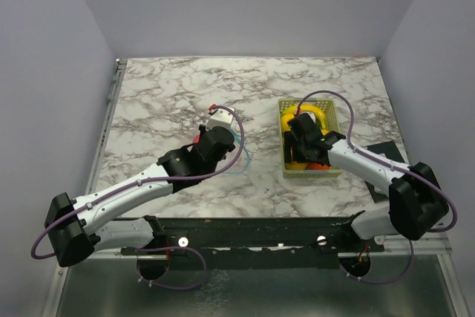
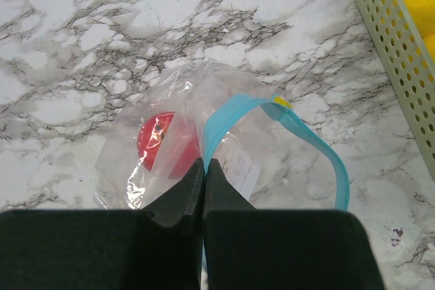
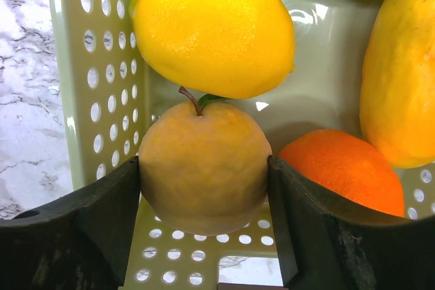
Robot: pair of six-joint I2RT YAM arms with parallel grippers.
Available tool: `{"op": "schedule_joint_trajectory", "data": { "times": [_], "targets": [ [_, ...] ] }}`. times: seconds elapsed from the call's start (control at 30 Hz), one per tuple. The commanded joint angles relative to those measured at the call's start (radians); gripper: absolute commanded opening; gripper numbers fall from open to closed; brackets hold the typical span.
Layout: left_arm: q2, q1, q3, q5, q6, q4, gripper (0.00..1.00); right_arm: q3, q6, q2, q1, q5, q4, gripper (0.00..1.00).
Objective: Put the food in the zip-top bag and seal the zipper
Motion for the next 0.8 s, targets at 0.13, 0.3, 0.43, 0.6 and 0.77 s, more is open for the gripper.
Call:
{"op": "schedule_joint_trajectory", "data": {
  "times": [0.13, 0.3, 0.43, 0.6, 0.77],
  "targets": [
    [0.001, 0.005, 0.023, 0.013, 0.007, -0.005, 0.0, 0.033, 0.027, -0.045, -0.007, 0.076, -0.084, 0.41],
    [0.002, 0.004, 0.023, 0.014, 0.007, -0.004, 0.0, 0.074, 0.032, -0.105, -0.007, 0.088, -0.129, 0.37],
    [0.003, 0.005, 0.023, 0.015, 0.006, -0.005, 0.0, 0.11, 0.032, -0.156, -0.007, 0.071, -0.158, 0.36],
    [0.002, 0.004, 0.024, 0.016, 0.007, -0.005, 0.0, 0.148, 0.032, -0.212, -0.006, -0.019, -0.156, 0.35],
    [0.003, 0.004, 0.024, 0.018, 0.006, -0.004, 0.0, 0.16, 0.057, -0.253, 0.001, -0.159, -0.109, 0.34]
  ]
}}
